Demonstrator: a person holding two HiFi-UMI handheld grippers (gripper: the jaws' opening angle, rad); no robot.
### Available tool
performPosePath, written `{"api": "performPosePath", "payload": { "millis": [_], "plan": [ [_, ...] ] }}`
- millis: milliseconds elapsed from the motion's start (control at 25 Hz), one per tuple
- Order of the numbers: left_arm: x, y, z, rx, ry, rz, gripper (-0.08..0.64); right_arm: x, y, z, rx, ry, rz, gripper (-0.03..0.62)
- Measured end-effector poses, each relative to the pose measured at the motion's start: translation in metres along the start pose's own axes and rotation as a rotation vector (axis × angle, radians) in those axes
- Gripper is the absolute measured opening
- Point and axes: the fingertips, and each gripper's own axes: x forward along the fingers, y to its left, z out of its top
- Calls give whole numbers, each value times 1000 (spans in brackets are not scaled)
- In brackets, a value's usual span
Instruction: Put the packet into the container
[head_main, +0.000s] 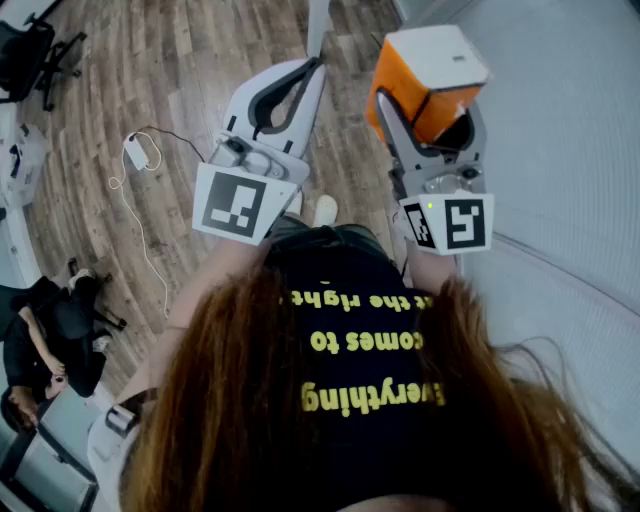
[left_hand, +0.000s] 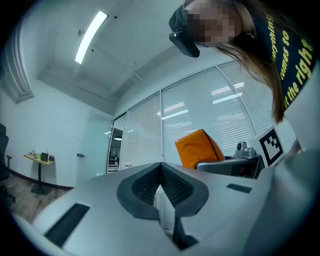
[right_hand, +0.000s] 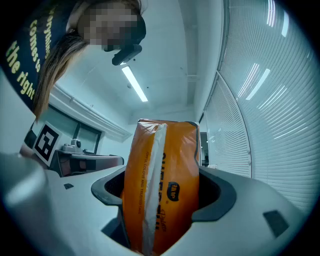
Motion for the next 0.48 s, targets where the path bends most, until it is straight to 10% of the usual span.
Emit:
{"api": "performPosePath", "payload": {
  "millis": [480],
  "plan": [
    [16,-7,-2,13,12,1,2,-2,-17,-1,47,-15,3,368]
  ]
}}
